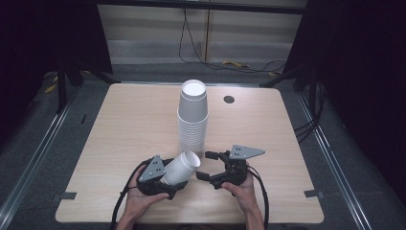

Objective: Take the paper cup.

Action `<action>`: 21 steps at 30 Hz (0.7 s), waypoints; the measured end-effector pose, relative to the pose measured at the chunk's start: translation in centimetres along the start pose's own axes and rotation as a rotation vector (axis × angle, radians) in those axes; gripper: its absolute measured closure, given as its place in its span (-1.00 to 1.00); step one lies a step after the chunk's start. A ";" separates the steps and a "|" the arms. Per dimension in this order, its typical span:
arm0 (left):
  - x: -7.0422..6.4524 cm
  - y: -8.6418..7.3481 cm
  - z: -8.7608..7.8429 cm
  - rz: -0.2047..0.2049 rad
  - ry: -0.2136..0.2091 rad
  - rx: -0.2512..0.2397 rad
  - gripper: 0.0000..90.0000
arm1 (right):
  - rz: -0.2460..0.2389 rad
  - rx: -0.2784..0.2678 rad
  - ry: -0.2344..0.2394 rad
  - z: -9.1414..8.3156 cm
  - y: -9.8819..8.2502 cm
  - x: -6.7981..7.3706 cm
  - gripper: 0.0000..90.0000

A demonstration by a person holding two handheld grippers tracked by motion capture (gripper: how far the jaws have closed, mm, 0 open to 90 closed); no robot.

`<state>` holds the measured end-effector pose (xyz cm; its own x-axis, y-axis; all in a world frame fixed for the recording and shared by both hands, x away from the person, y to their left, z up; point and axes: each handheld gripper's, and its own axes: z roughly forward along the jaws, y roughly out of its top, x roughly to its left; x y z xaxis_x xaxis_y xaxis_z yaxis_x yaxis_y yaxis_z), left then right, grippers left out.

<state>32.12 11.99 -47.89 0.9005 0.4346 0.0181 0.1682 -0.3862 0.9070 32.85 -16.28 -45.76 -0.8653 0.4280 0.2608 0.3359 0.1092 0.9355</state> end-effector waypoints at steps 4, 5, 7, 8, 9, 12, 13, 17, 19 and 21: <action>0.2 0.1 -0.2 0.005 -0.002 0.018 -0.67 | -0.023 0.025 -0.028 -0.3 0.2 0.1 -0.67; 0.2 0.1 -0.2 0.005 -0.002 0.018 -0.67 | -0.031 0.032 -0.035 -0.3 0.2 0.1 -0.67; 0.3 0.0 -0.3 0.009 -0.003 0.028 -0.67 | -0.042 0.054 -0.047 -0.5 0.2 0.2 -0.67; 0.3 0.1 -0.3 0.013 -0.006 0.033 -0.67 | -0.049 0.060 -0.046 -0.5 0.2 0.2 -0.67; 0.3 0.1 -0.4 0.019 0.001 0.041 -0.67 | -0.054 0.070 -0.053 -0.5 0.3 0.2 -0.67; 0.4 0.4 -0.5 0.032 0.013 0.040 -0.66 | -0.066 0.100 -0.058 -0.6 0.3 0.3 -0.67; 0.4 0.4 -0.5 0.032 0.013 0.040 -0.66 | -0.076 0.112 -0.066 -0.6 0.4 0.4 -0.69; 0.4 0.7 -0.6 0.045 0.014 0.062 -0.66 | -0.116 0.171 -0.066 -0.4 0.6 0.6 -0.71; 0.3 0.8 -0.7 0.053 0.010 0.069 -0.66 | -0.139 0.206 -0.064 -0.2 0.8 0.7 -0.70; 0.4 0.8 -0.7 0.068 -0.007 0.090 -0.66 | -0.156 0.238 -0.068 -0.1 1.0 0.8 -0.70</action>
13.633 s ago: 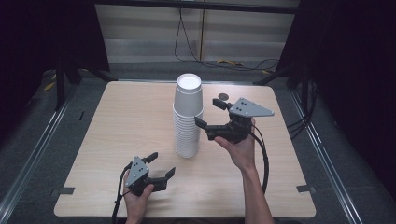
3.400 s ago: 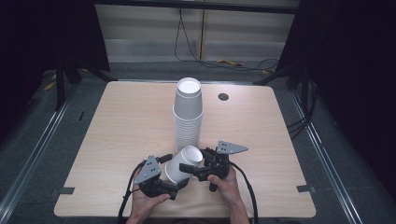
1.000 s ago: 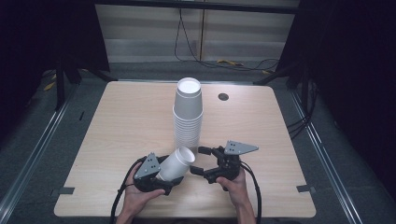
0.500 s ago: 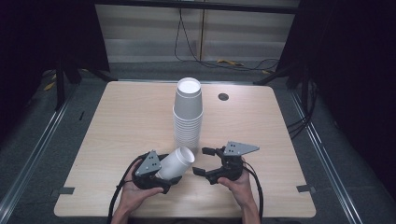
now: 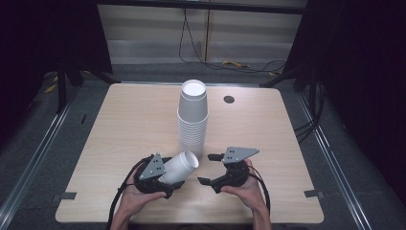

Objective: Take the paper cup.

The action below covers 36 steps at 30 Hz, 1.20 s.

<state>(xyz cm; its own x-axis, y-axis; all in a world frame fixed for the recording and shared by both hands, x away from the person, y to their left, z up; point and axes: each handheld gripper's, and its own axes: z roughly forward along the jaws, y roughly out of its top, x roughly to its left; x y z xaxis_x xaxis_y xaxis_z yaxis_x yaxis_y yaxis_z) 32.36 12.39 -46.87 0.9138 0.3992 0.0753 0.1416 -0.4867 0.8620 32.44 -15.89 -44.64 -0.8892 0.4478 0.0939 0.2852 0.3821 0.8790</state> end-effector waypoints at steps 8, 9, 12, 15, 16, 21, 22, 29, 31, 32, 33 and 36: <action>-0.1 0.7 0.3 0.058 -0.017 0.071 -0.66 | -0.065 0.121 -0.008 0.6 0.7 0.2 -0.69; -0.1 0.7 0.3 0.058 -0.017 0.071 -0.66 | -0.065 0.121 -0.008 0.6 0.7 0.2 -0.69; -0.2 1.2 0.3 0.091 -0.019 0.105 -0.66 | -0.087 0.160 -0.025 0.6 1.1 0.2 -0.69; -0.2 1.3 0.3 0.110 -0.018 0.098 -0.66 | -0.097 0.180 -0.025 0.6 1.1 0.2 -0.66; -0.3 1.4 0.4 0.111 -0.019 0.104 -0.66 | -0.105 0.188 -0.021 0.7 1.2 0.2 -0.62; -0.2 1.9 0.4 0.142 -0.024 0.141 -0.66 | -0.148 0.242 -0.014 1.2 1.4 0.4 -0.58; -0.2 1.9 0.4 0.142 -0.024 0.141 -0.66 | -0.148 0.242 -0.014 1.2 1.4 0.4 -0.58; -0.2 2.8 0.5 0.185 -0.030 0.193 -0.66 | -0.174 0.273 -0.011 1.5 1.9 0.4 -0.58; -0.3 2.8 0.6 0.197 -0.031 0.212 -0.66 | -0.188 0.298 -0.002 1.7 2.1 0.5 -0.59; -0.3 2.8 0.6 0.197 -0.031 0.212 -0.66 | -0.188 0.298 -0.002 1.7 2.1 0.5 -0.59; -0.4 2.8 0.6 0.199 -0.033 0.215 -0.66 | -0.191 0.310 0.001 1.9 2.2 0.6 -0.59; -0.4 2.8 0.7 0.204 -0.040 0.231 -0.66 | -0.206 0.339 0.013 2.2 2.5 0.5 -0.59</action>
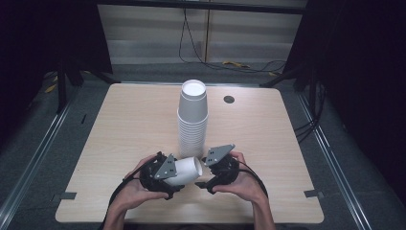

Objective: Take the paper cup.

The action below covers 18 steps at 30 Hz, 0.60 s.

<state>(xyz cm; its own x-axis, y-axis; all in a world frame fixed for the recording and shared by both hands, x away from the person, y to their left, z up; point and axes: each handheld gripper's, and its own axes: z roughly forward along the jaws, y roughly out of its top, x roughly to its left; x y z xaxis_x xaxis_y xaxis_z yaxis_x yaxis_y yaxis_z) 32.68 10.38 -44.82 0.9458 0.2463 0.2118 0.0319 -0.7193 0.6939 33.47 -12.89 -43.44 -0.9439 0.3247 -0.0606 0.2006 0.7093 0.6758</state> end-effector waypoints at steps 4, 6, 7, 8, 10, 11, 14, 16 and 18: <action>0.1 0.0 0.1 0.006 -0.017 0.019 -0.66 | -0.014 0.022 0.010 0.1 0.4 0.0 -0.61; 0.0 0.0 0.1 0.007 -0.025 0.025 -0.66 | -0.038 0.035 0.013 0.1 0.7 0.1 -0.61; 0.0 0.0 0.1 0.007 -0.025 0.025 -0.66 | -0.038 0.035 0.013 0.1 0.7 0.1 -0.61; 0.0 0.0 0.2 0.010 -0.032 0.024 -0.66 | -0.045 0.039 0.022 0.1 1.0 0.1 -0.61; 0.0 -0.1 0.2 0.010 -0.040 0.015 -0.66 | -0.049 0.044 0.034 0.2 1.2 0.0 -0.61; -0.1 -0.1 0.3 0.015 -0.048 0.027 -0.66 | -0.054 0.050 0.039 0.3 1.2 0.0 -0.60; -0.1 -0.1 0.4 0.017 -0.060 0.038 -0.66 | -0.058 0.060 0.051 0.3 1.4 0.1 -0.60; -0.2 -0.1 0.5 0.019 -0.065 0.037 -0.66 | -0.074 0.085 0.073 0.6 1.6 0.1 -0.57; -0.2 0.0 0.6 0.029 -0.080 0.043 -0.66 | -0.079 0.092 0.082 0.6 1.6 0.2 -0.54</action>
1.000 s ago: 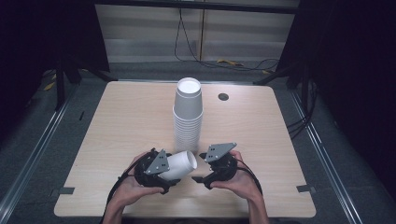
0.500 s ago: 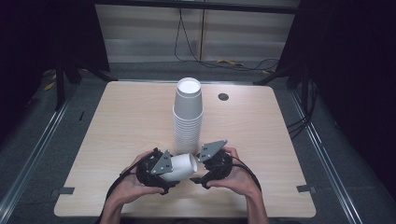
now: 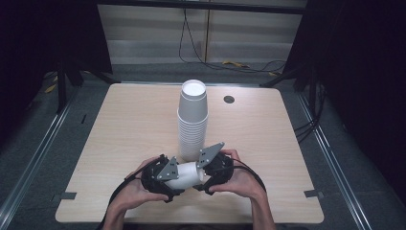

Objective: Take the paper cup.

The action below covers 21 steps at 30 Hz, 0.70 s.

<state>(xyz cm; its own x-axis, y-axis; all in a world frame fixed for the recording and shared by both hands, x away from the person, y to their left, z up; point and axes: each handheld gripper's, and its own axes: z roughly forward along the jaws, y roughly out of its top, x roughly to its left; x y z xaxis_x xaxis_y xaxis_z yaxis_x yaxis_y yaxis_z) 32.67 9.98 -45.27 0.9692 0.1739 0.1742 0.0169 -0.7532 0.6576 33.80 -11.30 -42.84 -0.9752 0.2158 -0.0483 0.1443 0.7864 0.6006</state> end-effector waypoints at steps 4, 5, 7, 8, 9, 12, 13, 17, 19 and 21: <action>-0.2 0.2 0.2 0.014 -0.018 0.011 -0.66 | -0.026 0.021 0.031 0.2 0.1 0.1 -0.54; -0.2 0.2 0.2 0.014 -0.018 0.011 -0.66 | -0.026 0.021 0.031 0.2 0.1 0.1 -0.54; -0.2 0.2 0.2 0.024 -0.024 0.024 -0.66 | -0.025 0.031 0.042 0.1 0.3 0.1 -0.54; -0.3 0.2 0.3 0.022 -0.029 0.013 -0.66 | -0.034 0.031 0.045 0.1 0.3 0.1 -0.54; -0.3 0.3 0.4 0.031 -0.031 0.016 -0.66 | -0.036 0.043 0.053 0.1 0.5 0.2 -0.54; -0.4 0.3 0.6 0.028 -0.034 0.013 -0.66 | -0.055 0.057 0.063 0.3 0.7 0.1 -0.55; -0.4 0.3 0.6 0.028 -0.034 0.013 -0.66 | -0.055 0.057 0.063 0.3 0.7 0.1 -0.55; -0.5 0.5 0.6 0.045 -0.043 0.037 -0.66 | -0.067 0.056 0.083 0.6 0.8 0.2 -0.57; -0.6 0.6 0.7 0.041 -0.046 0.030 -0.66 | -0.067 0.061 0.083 0.6 0.8 0.2 -0.57; -0.6 0.8 0.8 0.048 -0.051 0.031 -0.66 | -0.066 0.051 0.092 0.6 0.8 0.2 -0.54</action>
<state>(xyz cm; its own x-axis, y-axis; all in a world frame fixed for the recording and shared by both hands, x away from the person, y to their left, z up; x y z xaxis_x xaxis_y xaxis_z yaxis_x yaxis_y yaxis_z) 32.26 8.77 -45.48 0.9803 0.1048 0.1672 -0.0234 -0.7794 0.6261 33.83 -10.33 -42.84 -0.9938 0.1105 -0.0110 0.0857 0.8259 0.5573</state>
